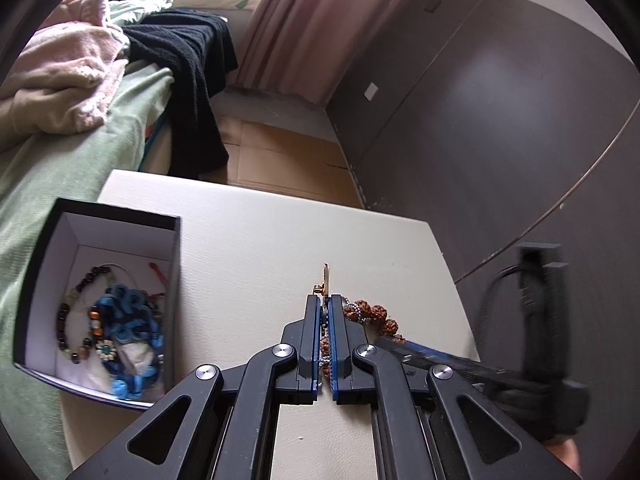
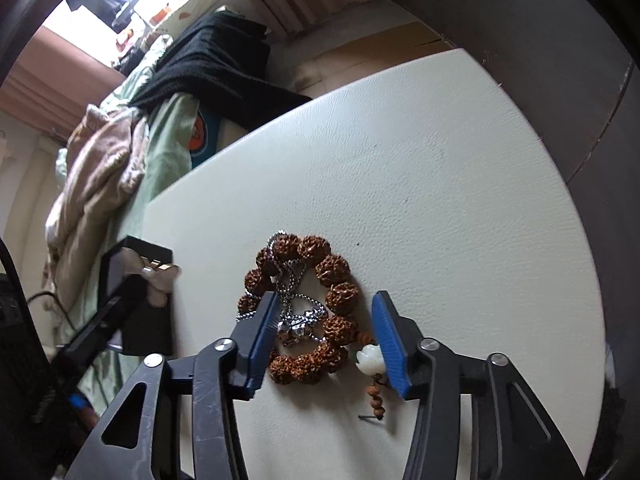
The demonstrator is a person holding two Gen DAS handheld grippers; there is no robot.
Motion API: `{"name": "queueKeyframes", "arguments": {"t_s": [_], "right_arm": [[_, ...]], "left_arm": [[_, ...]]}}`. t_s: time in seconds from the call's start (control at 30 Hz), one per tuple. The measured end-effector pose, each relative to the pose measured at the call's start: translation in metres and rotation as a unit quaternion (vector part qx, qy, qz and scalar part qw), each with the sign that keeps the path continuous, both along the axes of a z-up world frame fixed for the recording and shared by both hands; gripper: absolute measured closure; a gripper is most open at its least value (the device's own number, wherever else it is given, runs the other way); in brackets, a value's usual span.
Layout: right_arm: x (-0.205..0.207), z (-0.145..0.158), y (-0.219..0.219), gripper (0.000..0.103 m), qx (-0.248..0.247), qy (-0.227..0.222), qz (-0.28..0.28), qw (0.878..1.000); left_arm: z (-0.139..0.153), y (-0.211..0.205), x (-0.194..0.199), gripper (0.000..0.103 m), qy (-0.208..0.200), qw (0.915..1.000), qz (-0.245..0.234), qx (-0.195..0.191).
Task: Organize jewelry
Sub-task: 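Grasp the brown bead bracelet with the right tool beside the left tool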
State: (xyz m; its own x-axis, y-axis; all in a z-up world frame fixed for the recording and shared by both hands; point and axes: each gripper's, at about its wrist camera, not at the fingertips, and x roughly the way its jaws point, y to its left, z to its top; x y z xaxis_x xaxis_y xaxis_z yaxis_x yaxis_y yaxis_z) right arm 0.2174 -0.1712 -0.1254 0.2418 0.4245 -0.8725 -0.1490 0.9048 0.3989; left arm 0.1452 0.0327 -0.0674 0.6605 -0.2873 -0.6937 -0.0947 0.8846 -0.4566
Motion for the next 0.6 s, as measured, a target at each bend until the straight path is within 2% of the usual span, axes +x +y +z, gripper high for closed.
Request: {"name": "queueKeyframes", "arguments": {"t_s": [0.1, 0.17, 0.2, 0.3, 0.4, 0.6], "right_arm": [[-0.003, -0.002, 0.014, 0.07, -0.047, -0.017, 0.006, 0.999], [-0.007, -0.001, 0.022, 0.083, -0.081, -0.03, 0.014, 0.996], [-0.009, -0.001, 0.023, 0.083, -0.081, -0.033, 0.017, 0.996], [-0.013, -0.001, 0.018, 0.083, -0.044, -0.023, 0.014, 0.999], [-0.02, 0.017, 0.009, 0.083, 0.003, -0.044, 0.005, 0.999], [-0.04, 0.059, 0.0, 0.084, 0.096, -0.092, 0.005, 0.991]], "left_arm": [[0.006, 0.005, -0.008, 0.1, -0.005, 1.0, 0.003, -0.003], [0.009, 0.007, -0.013, 0.1, -0.007, 1.0, 0.005, -0.002], [0.011, 0.008, -0.018, 0.1, -0.009, 0.9999, 0.006, -0.001], [0.015, 0.013, -0.027, 0.1, -0.012, 0.9999, 0.01, 0.0], [0.019, 0.018, -0.037, 0.1, -0.016, 0.9997, 0.016, -0.002], [0.024, 0.028, -0.051, 0.1, -0.024, 0.9994, 0.025, -0.004]]}}
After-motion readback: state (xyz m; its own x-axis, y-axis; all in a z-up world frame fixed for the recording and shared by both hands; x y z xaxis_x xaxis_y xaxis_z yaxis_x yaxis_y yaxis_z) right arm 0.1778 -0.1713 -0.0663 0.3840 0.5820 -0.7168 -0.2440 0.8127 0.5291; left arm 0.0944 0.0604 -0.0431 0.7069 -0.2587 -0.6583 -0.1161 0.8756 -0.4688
